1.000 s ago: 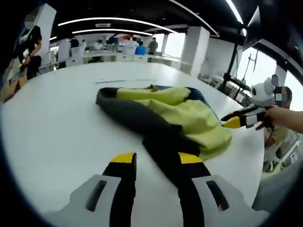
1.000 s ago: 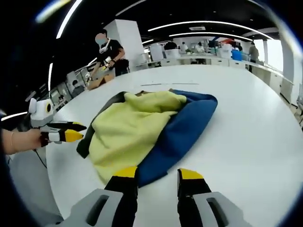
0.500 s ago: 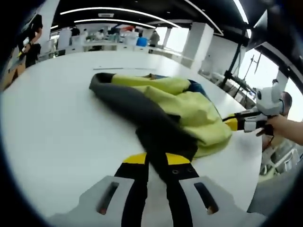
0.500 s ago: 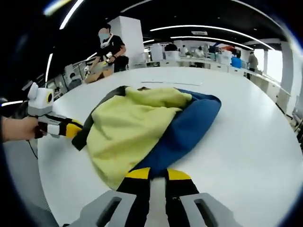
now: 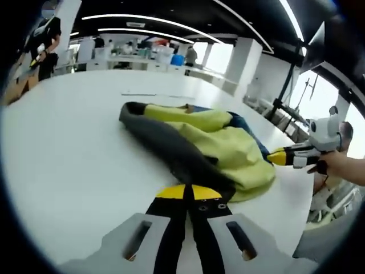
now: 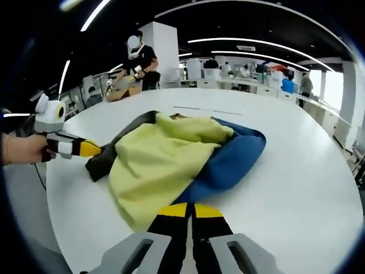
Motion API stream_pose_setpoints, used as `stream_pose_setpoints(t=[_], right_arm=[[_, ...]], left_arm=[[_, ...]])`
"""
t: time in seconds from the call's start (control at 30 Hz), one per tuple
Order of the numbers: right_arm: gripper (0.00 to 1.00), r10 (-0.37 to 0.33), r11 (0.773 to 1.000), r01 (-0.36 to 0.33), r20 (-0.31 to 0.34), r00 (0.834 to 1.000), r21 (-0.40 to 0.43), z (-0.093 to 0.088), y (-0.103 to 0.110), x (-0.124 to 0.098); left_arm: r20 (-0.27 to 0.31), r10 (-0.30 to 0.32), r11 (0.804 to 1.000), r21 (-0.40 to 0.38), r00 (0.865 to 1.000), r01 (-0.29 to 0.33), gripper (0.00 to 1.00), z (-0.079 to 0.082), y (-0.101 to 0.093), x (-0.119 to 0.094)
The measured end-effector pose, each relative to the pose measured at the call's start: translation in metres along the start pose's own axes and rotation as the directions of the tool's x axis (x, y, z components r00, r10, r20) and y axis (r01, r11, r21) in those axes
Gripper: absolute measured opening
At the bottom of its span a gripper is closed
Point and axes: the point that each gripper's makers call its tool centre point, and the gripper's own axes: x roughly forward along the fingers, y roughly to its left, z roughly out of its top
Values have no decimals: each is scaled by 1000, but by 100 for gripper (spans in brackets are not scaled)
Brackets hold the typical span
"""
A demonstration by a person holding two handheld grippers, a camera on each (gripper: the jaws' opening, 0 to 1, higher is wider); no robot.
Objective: Fold the garment on the visible template until the final outline fits inside the template.
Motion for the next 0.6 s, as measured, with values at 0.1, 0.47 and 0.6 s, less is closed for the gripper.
stream_pose_setpoints(t=[0.1, 0.47, 0.6], right_arm=[[0, -13, 1000, 13, 27, 1000, 21, 11, -7, -7], [0, -36, 999, 36, 30, 999, 10, 30, -33, -24], [0, -56, 998, 55, 17, 998, 41, 28, -51, -27]], left_arm=[[18, 25, 1000, -11, 1000, -25, 0, 5, 6, -9], [94, 178, 982, -76, 979, -171, 0, 25, 50, -39], [102, 253, 962, -136, 962, -238, 0, 24, 79, -51]])
